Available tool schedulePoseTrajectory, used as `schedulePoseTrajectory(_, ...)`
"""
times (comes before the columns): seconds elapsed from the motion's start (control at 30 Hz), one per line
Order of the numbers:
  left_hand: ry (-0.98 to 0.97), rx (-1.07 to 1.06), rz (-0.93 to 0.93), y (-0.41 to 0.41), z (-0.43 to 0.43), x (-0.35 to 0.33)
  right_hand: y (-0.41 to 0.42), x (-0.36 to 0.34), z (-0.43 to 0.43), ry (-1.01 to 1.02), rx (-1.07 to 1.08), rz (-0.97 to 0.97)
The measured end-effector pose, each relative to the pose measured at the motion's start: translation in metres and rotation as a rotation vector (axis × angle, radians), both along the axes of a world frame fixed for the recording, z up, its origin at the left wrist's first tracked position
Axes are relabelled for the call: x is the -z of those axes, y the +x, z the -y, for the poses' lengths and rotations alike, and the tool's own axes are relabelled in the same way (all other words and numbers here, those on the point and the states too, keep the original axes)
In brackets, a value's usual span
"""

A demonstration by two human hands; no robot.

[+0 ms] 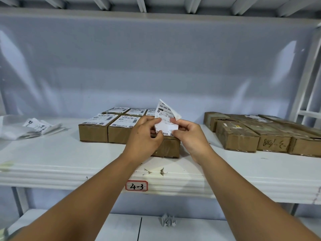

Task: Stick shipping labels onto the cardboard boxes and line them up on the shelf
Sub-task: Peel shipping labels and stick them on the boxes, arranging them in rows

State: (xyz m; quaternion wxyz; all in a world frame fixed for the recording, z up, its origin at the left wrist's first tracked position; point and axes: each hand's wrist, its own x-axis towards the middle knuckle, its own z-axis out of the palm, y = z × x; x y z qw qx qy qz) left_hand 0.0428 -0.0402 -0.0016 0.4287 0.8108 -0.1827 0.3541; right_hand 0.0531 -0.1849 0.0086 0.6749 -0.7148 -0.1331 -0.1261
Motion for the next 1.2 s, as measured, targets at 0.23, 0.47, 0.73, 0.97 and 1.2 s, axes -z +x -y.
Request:
schedulePoseTrajectory(0.23,-0.012,0.042,-0.053,0.001,0.000,0.001,0.000,0.001,-0.002,-0.116,0.101,-0.030)
schedulePoseTrajectory(0.47,0.097,0.016,-0.068,0.001,0.001,0.001,0.007,0.006,0.002,-0.124,0.088,-0.041)
schedulePoseTrajectory(0.73,0.133,-0.034,-0.161,0.005,-0.002,0.004,0.014,0.011,-0.004,-0.204,0.190,-0.084)
schedulePoseTrajectory(0.97,0.136,-0.014,-0.206,0.001,-0.001,0.005,0.013,0.012,-0.006,-0.266,0.183,-0.020)
schedulePoseTrajectory(1.2,0.157,-0.013,-0.130,0.004,-0.002,0.007,0.012,0.012,-0.006,-0.287,0.189,0.031)
